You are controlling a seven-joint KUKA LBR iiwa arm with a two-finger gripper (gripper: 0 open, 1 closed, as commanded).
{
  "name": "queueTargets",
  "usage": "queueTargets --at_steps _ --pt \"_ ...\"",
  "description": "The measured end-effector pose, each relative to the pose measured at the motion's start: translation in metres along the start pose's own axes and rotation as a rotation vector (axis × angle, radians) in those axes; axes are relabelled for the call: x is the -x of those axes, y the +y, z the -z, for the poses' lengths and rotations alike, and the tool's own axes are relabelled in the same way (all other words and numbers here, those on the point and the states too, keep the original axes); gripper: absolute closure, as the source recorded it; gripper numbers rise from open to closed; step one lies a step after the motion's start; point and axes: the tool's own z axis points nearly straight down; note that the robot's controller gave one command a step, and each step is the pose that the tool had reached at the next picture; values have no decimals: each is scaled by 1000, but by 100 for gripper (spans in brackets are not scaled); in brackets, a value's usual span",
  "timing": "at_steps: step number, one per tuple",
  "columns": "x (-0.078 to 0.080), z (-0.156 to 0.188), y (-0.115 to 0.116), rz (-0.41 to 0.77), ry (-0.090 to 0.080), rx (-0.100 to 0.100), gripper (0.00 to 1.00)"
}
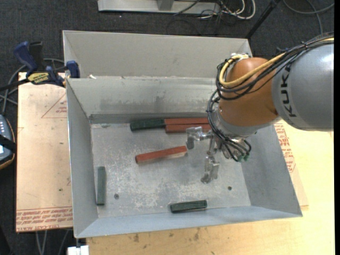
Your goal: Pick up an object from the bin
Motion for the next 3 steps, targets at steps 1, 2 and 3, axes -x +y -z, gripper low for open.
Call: queueTargets --at_steps 1,2,3 --pt "91 -84 10 37 -9 -2 0" --pt "90 -78 9 35 -10 -4 100" --pt "102 -79 -2 284 -8 -3 100"
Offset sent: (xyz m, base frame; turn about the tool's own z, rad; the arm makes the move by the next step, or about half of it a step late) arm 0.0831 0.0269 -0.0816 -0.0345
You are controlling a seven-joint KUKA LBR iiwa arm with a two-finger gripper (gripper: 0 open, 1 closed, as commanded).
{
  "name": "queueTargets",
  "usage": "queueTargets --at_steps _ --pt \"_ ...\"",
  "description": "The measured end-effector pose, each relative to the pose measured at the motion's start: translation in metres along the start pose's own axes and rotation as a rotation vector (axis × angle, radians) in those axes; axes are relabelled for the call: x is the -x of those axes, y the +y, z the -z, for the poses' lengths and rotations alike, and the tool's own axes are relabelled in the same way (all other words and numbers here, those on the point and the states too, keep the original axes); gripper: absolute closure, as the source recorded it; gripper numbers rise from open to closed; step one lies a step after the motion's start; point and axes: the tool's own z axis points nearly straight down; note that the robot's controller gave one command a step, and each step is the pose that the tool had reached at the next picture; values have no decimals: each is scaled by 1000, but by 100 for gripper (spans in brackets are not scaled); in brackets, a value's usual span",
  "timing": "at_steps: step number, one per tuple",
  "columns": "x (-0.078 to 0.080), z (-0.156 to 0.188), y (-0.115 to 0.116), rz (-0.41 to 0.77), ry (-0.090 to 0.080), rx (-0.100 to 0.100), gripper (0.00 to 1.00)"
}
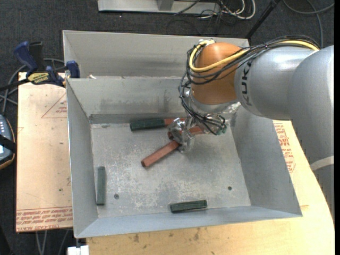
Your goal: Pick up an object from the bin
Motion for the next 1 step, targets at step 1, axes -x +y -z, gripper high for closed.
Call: queueTargets --at_steps 1 --pt "-3 163 13 314 -2 -3 100"
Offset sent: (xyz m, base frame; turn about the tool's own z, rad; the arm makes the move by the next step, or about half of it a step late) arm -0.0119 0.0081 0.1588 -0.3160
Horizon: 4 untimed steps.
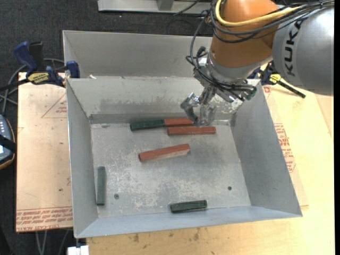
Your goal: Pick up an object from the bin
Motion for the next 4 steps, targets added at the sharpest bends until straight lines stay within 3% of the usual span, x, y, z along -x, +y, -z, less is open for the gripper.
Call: queueTargets --at_steps 1,2,3,4 --pt "-4 -101 13 -174 12 11 100" --pt "-3 -97 11 -174 7 6 0" --pt "-6 -171 26 -163 12 11 0" --pt "-4 -165 24 -164 7 6 100"
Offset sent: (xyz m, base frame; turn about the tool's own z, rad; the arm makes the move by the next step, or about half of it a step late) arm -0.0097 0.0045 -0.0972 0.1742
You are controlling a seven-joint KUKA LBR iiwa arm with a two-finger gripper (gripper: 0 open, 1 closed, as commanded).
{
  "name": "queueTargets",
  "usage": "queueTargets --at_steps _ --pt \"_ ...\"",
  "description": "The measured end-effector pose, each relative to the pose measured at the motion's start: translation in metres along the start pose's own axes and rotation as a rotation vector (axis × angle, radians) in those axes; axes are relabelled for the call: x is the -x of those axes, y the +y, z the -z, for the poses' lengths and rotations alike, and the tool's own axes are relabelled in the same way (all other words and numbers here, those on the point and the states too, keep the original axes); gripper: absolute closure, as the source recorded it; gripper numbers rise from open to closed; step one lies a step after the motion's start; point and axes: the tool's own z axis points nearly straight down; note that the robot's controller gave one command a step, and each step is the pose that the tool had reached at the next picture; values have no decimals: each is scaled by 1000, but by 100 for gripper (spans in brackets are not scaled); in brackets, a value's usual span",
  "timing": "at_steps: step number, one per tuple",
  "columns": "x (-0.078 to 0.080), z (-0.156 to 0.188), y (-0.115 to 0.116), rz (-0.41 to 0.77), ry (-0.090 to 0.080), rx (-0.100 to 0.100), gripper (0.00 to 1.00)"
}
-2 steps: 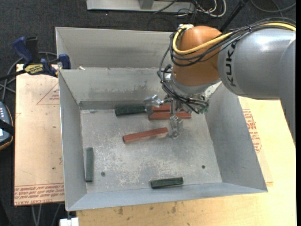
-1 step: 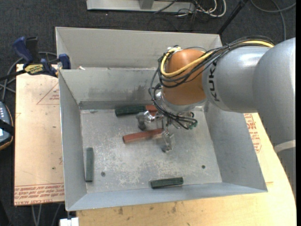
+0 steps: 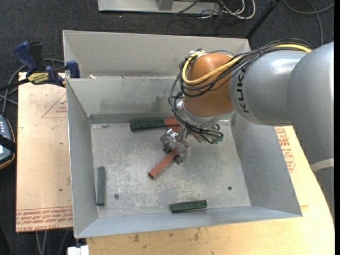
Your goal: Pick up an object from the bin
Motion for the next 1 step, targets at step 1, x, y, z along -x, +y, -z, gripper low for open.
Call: queueTargets --at_steps 1 --pt "-4 176 1 241 -6 -6 100"
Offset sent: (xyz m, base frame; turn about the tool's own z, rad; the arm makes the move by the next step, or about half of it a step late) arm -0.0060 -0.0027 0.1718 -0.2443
